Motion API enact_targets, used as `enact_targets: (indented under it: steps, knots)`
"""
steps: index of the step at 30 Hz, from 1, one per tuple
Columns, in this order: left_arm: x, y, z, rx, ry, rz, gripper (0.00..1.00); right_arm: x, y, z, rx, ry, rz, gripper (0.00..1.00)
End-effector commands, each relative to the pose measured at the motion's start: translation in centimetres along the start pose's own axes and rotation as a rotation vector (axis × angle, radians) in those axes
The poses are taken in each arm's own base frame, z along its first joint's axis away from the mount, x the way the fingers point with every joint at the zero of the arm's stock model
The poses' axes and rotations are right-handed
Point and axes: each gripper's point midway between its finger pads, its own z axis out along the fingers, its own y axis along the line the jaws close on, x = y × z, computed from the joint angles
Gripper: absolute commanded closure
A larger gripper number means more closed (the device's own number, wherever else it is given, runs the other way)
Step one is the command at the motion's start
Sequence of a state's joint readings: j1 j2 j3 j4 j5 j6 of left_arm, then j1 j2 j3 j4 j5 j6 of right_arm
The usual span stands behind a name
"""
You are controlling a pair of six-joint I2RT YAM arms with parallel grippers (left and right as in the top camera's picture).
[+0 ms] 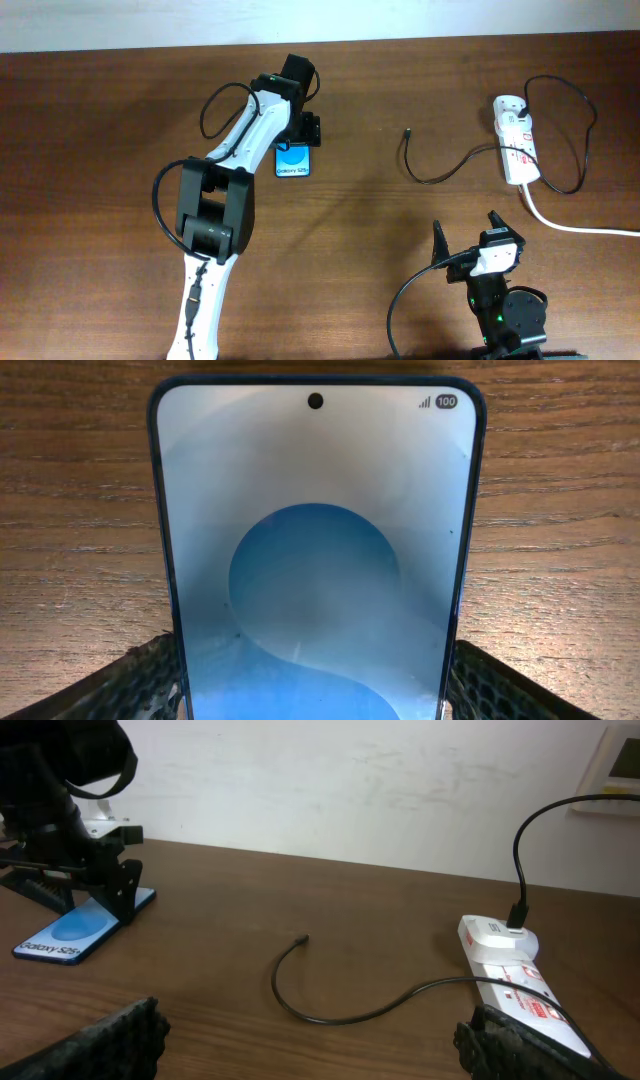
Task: Plug charger to phone and switch on socket
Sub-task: 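Close the left gripper on the phone's sides and hold it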
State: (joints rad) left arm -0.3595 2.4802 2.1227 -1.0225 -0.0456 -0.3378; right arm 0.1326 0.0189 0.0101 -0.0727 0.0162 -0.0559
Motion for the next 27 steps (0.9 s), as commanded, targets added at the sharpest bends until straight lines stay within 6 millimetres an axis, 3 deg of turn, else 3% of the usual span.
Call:
enact_targets:
  steps: [1, 9, 22, 27]
  knots:
    - [0.59, -0.05, 1.15, 0.001, 0.032, -0.013, 0.17, 0.39, 0.21, 0.03, -0.009, 0.011, 0.007, 0.02]
    - [0.35, -0.14, 1.16, 0.005, 0.022, -0.014, 0.24, 0.38, 0.20, 0.03, -0.009, 0.011, 0.007, 0.02]
    - [0.39, -0.12, 1.16, 0.004, 0.024, -0.013, 0.61, 0.39, 0.21, 0.03, -0.009, 0.011, 0.007, 0.02]
    - [0.43, -0.11, 1.14, 0.004, 0.025, -0.013, 0.66, 0.39, 0.21, 0.03, -0.009, 0.011, 0.007, 0.02]
